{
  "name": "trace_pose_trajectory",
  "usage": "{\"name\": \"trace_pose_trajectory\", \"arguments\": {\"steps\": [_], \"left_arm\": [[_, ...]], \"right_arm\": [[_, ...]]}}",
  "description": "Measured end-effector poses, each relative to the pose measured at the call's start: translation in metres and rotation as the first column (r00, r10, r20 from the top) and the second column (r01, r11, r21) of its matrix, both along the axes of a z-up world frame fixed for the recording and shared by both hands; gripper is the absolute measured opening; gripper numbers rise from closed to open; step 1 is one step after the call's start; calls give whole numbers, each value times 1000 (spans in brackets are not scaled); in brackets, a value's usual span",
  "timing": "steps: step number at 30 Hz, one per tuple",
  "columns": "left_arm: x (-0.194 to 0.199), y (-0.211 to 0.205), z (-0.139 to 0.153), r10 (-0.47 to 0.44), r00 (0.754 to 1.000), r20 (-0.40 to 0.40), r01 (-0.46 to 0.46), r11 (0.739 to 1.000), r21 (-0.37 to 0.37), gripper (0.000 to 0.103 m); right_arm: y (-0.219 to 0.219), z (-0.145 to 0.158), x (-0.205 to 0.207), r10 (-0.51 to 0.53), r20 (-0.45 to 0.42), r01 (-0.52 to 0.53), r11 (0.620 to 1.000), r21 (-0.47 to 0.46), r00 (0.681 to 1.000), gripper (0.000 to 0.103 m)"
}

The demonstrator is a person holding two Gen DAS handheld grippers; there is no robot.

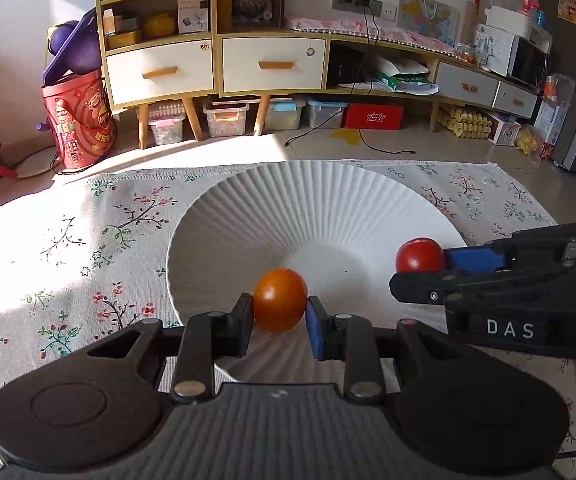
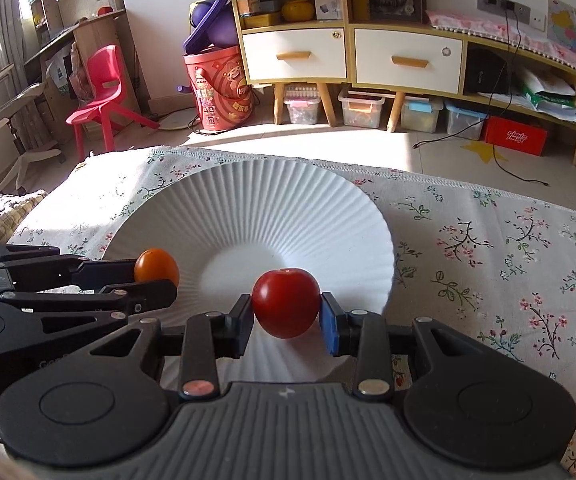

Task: Organize fruits
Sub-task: 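Carry both tomatoes over the white plate with both tools, then open both tools to drop the tomatoes into the plate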

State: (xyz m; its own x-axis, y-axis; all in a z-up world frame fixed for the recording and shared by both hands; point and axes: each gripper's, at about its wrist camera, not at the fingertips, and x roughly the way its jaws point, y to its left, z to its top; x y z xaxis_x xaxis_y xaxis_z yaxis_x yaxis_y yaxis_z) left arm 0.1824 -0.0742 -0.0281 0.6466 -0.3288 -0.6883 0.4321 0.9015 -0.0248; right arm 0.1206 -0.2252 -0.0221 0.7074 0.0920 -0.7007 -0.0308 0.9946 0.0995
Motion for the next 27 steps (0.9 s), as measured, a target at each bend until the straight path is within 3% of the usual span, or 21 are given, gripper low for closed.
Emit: {"name": "trace_pose_trajectory", "arguments": {"steps": [14, 17, 20, 27], "left_arm": [[2, -2, 0, 1, 1000, 10, 0, 1000, -12, 14], [1, 2, 1, -4, 1000, 10, 4, 1000, -30, 19], [-2, 7, 5, -3, 1000, 11, 4, 999, -49, 31], [-17, 19, 17, -17, 1000, 20, 19, 998, -61, 45]], "right_arm": [[-2, 0, 2, 31, 0, -31, 1000, 0, 1000, 33], [-2, 1, 1, 39, 4, -39, 999, 3, 999, 34], [-4, 4, 0, 38, 7, -39, 999, 11, 999, 35], [-4, 15, -13, 29, 28, -30, 1000, 10, 999, 50]]}}
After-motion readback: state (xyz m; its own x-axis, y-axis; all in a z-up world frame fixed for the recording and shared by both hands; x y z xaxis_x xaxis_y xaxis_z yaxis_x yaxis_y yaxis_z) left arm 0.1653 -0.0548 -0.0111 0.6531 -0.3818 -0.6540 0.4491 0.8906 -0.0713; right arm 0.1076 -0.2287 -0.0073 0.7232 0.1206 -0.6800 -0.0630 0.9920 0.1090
